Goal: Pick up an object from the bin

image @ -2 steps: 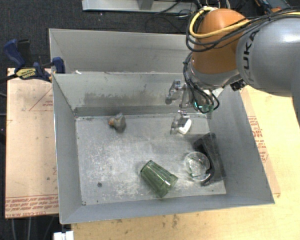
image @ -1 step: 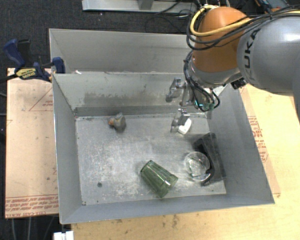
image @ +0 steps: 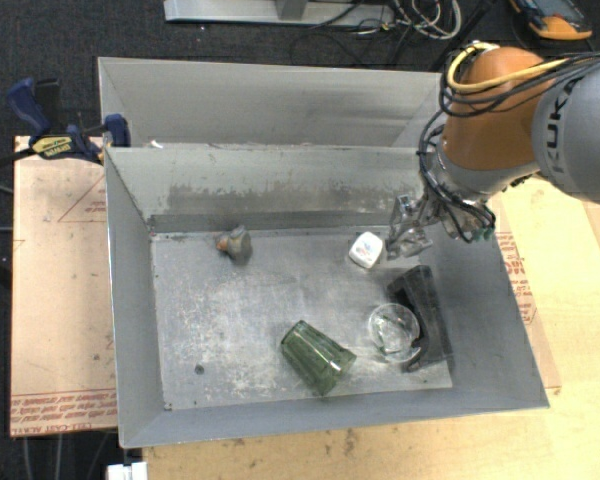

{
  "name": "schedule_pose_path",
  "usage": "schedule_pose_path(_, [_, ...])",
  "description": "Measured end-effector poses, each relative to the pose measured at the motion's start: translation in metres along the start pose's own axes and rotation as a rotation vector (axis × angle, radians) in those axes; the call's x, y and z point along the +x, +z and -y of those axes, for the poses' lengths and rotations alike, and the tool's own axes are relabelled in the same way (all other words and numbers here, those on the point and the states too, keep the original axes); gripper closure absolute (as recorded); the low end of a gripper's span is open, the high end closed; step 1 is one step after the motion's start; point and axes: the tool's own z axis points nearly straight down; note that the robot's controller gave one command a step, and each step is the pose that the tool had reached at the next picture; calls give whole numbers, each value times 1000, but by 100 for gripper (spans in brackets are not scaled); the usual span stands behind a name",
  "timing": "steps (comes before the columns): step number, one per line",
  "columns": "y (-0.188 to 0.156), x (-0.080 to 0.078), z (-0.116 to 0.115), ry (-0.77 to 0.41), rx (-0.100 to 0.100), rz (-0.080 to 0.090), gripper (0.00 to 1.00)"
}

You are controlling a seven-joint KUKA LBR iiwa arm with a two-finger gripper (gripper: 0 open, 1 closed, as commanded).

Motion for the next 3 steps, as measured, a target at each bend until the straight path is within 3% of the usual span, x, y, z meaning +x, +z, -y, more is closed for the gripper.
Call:
schedule_pose_path(1, [-1,-1,-3,-3,-2,3,0])
schedule_pose_path(2, [-1,-1,-3,-3,-3,3,0])
schedule_pose_path(3, [28,-11,9,-1,-1,9,0])
